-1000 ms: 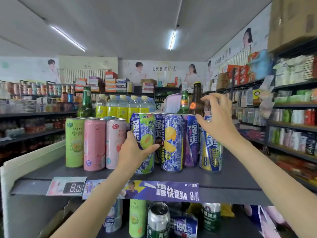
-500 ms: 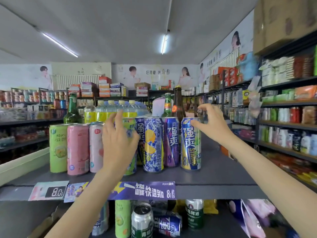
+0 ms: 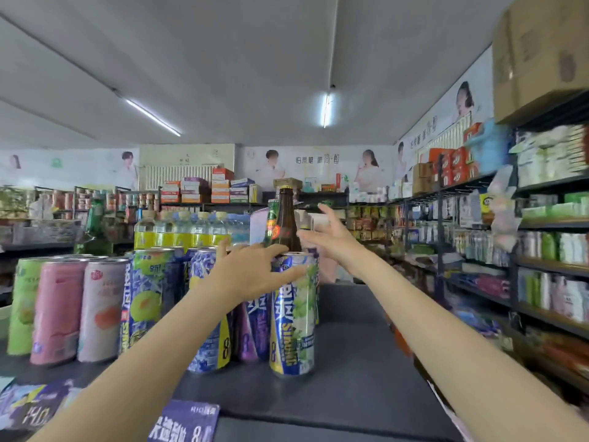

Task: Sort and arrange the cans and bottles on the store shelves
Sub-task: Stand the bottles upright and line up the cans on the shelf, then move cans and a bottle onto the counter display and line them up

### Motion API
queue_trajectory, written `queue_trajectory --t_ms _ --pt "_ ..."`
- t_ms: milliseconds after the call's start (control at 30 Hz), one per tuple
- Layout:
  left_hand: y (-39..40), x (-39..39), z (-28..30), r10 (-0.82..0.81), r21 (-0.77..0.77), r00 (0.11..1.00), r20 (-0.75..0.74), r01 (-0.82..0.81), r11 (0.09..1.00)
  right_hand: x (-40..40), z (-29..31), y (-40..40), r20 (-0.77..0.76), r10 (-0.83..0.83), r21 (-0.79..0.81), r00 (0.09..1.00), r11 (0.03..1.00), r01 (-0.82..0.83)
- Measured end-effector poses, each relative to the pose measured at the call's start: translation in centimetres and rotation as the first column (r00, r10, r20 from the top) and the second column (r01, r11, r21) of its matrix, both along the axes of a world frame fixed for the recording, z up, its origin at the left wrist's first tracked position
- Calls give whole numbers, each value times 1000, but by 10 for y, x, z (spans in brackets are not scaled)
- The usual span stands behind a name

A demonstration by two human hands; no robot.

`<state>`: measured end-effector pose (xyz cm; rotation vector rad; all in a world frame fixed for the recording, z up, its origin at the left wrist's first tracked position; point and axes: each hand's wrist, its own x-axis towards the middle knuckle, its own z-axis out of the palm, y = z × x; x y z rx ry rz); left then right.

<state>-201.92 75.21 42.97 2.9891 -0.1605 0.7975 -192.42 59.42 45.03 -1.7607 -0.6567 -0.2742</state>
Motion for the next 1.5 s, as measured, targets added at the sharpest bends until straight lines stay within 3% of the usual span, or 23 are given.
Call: queue_trajectory --t_ms 133,300,433,600,767,1000,1167,1233,1300,1400,1500 --pt "-4 0 3 48 53 999 14 -49 997 24 -5 23 183 154 -134 971 982 -131" --pt "-3 0 6 56 16 998 -30 -55 998 29 -5 28 196 231 -79 953 972 -219" --pt "-4 -3 4 71 9 996 -55 -70 997 30 -8 13 192 149 -53 970 989 -141" --pt "-8 -3 4 97 -8 994 -48 -97 995 28 -8 -24 142 158 -39 977 987 -154" --pt "-11 -1 -2 124 -22 992 38 -124 992 17 -12 -54 83 166 23 983 985 -168" --pt "-18 1 -8 140 1 986 91 -140 990 0 -42 -53 61 57 -57 997 997 -53" --pt "-17 3 -16 129 -11 987 99 -128 992 -27 -40 -57 110 -45 15 993 999 44" --pt "-14 0 -20 87 -61 989 119 -80 995 -45 -40 -63 151 -56 -17 987 998 60" --pt "-11 -9 -27 -10 -149 959 282 54 987 -70 -35 -68 178 -37 -55 983 997 47" --pt "-2 -38 -48 -160 -246 844 512 322 914 -116 -21 -66 210 15 -61 978 998 -2" --pt "23 -79 -84 -252 -249 812 526 430 868 -169 -16 -43 221 82 -58 972 996 -71"
